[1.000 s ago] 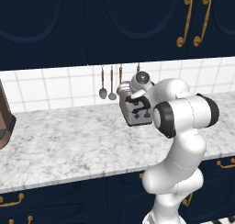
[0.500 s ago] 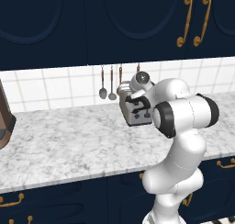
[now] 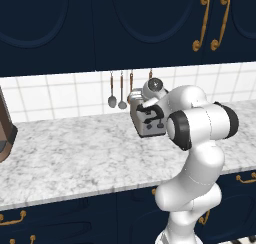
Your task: Start the toaster. Once the lever pops up, take the bread to the plate on the dining counter.
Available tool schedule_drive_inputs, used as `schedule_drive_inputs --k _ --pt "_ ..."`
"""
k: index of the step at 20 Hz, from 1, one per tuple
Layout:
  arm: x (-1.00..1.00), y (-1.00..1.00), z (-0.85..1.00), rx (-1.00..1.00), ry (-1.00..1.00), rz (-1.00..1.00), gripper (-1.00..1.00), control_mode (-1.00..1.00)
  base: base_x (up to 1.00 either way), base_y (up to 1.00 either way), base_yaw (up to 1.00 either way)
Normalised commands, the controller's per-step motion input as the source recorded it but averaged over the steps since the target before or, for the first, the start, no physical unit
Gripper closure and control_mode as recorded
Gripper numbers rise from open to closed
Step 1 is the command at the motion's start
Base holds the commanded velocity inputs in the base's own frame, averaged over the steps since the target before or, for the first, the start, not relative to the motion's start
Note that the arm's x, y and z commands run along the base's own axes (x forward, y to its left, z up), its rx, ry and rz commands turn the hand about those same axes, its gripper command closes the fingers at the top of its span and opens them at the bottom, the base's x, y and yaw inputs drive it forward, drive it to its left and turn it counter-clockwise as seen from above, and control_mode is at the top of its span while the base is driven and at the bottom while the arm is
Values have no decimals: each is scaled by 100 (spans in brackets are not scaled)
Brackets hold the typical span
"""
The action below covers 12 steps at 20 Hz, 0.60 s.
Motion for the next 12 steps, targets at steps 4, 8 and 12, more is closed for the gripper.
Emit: schedule_drive_inputs --k 4,8,12 --pt "0 0 0 0 0 0 -100 -100 0 0 0" --pt "0 0 0 0 0 0 -100 -100 0 0 0" --pt "0 0 0 0 0 0 -100 -100 0 0 0"
